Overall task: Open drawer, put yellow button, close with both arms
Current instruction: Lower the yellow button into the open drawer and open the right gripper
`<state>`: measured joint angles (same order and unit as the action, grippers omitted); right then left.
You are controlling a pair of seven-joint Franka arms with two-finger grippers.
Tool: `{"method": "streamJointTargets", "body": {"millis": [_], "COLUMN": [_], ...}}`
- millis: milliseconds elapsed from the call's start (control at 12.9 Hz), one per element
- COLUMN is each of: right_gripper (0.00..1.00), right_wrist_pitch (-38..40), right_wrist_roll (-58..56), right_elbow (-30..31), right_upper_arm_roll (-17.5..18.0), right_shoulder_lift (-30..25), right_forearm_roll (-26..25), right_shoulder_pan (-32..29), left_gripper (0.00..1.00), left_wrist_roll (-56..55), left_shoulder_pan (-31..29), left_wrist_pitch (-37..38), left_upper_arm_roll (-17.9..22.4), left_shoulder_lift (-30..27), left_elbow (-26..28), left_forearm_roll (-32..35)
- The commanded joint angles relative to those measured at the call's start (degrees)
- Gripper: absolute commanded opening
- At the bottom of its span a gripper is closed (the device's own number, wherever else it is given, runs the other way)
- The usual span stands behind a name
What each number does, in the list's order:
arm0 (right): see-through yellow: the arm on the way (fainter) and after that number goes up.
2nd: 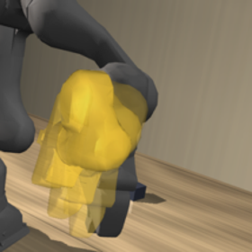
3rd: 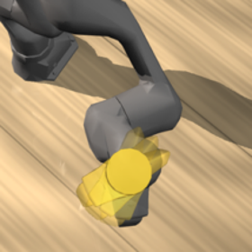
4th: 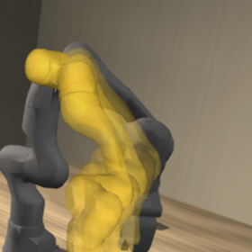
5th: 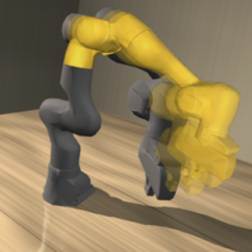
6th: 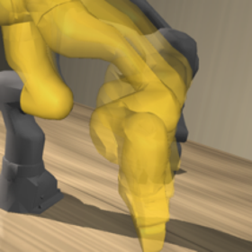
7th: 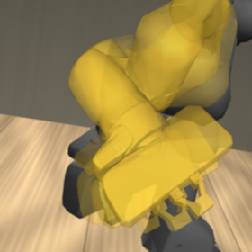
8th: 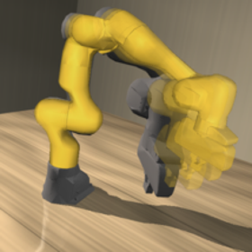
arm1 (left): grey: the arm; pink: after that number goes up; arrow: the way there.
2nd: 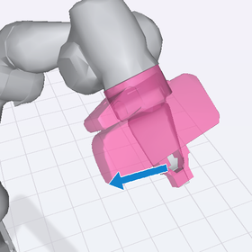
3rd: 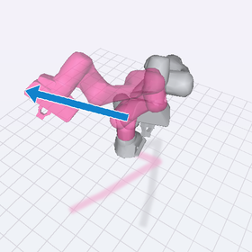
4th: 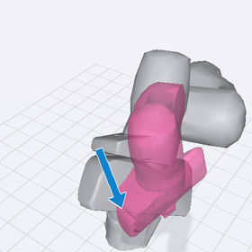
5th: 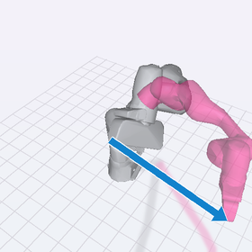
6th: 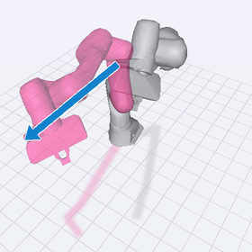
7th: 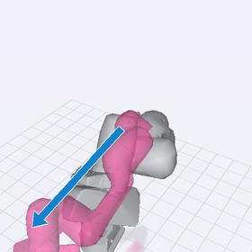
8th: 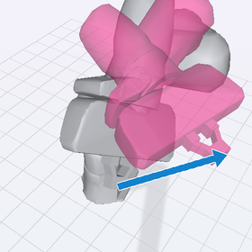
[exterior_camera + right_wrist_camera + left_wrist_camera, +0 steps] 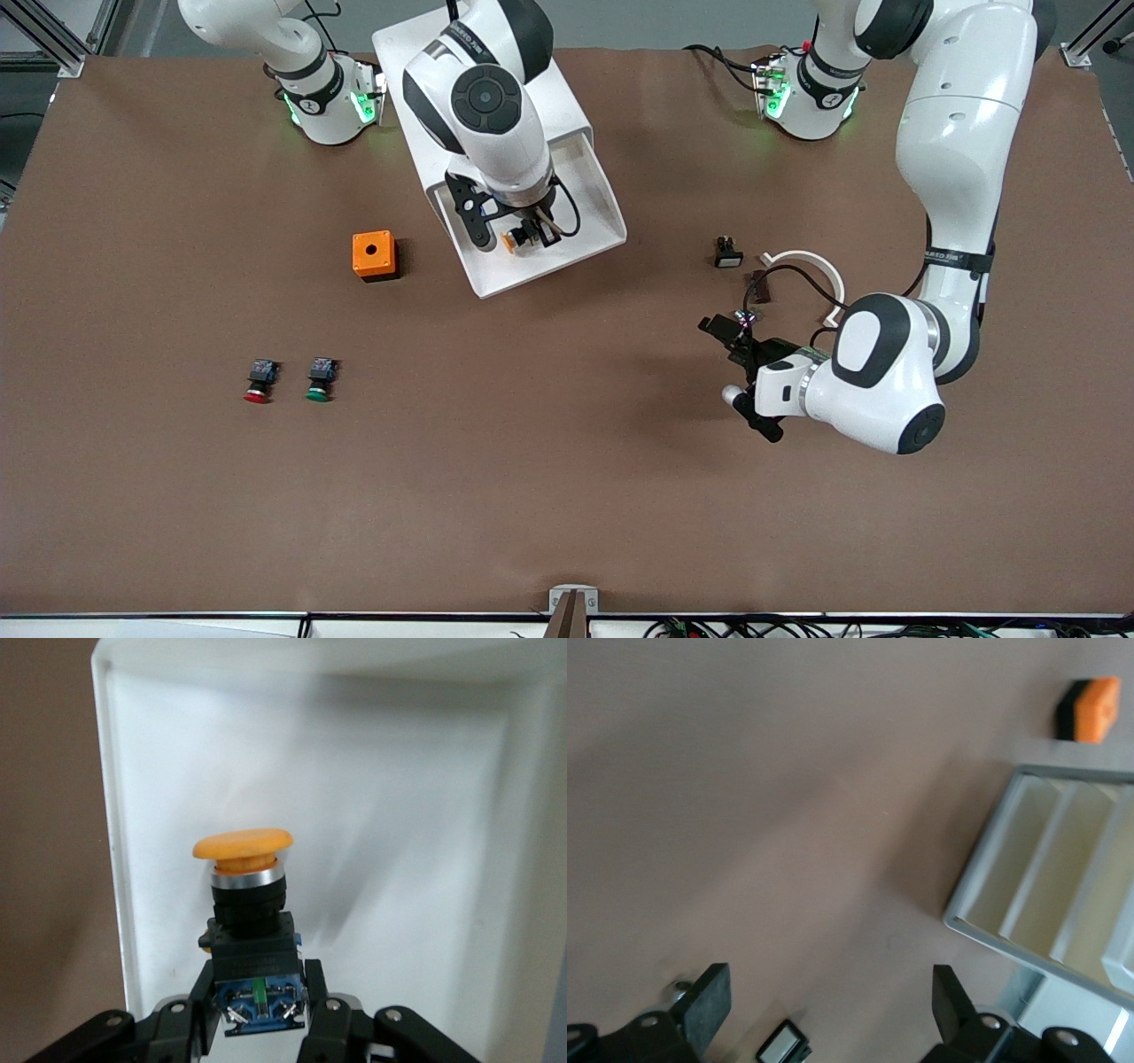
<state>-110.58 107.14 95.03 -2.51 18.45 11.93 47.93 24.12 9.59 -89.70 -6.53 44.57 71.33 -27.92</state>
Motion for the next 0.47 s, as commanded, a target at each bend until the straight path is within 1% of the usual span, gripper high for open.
{"method": "streamJointTargets", "body": {"millis": [0,78,155,233,311,389], "right_gripper": [0.37,0.38,0.5,0.73,1.0,1.0], "right_wrist_pitch": [0.4,0.4,0.4,0.6,0.8,1.5], "right_wrist_roll": [0.6,0.6,0.7,0.7,0.9,0.7], "right_elbow": [-1.5,-1.5,-1.5,-1.5,-1.9,-2.9], "right_upper_arm_roll": [-0.7,-0.7,-0.7,-0.7,-0.7,-0.8], "right_shoulder_lift": [1.4,1.5,1.5,1.5,1.3,1.2], "right_forearm_roll": [1.0,1.0,1.0,1.0,1.0,0.9], "right_shoulder_pan": [1.0,1.1,1.1,1.1,1.1,0.9], "left_gripper": [1.0,1.0,1.0,1.0,1.0,1.0], "left_wrist_roll": [-10.6,-15.0,-19.5,-23.1,-26.2,-30.4], "left_shoulder_pan": [4.3,6.8,8.7,10.3,11.5,13.0], "left_wrist_pitch": [-3.4,-4.6,-6.0,-6.8,-7.6,-8.4], "left_upper_arm_roll": [0.5,0.8,0.8,0.8,0.8,1.0], "left_shoulder_lift": [-3.9,-4.7,-5.6,-5.9,-5.9,-5.8], "left_elbow": [0.7,0.7,0.7,0.7,0.7,0.6], "left_forearm_roll": [5.5,9.5,14.0,16.6,17.7,18.0]}}
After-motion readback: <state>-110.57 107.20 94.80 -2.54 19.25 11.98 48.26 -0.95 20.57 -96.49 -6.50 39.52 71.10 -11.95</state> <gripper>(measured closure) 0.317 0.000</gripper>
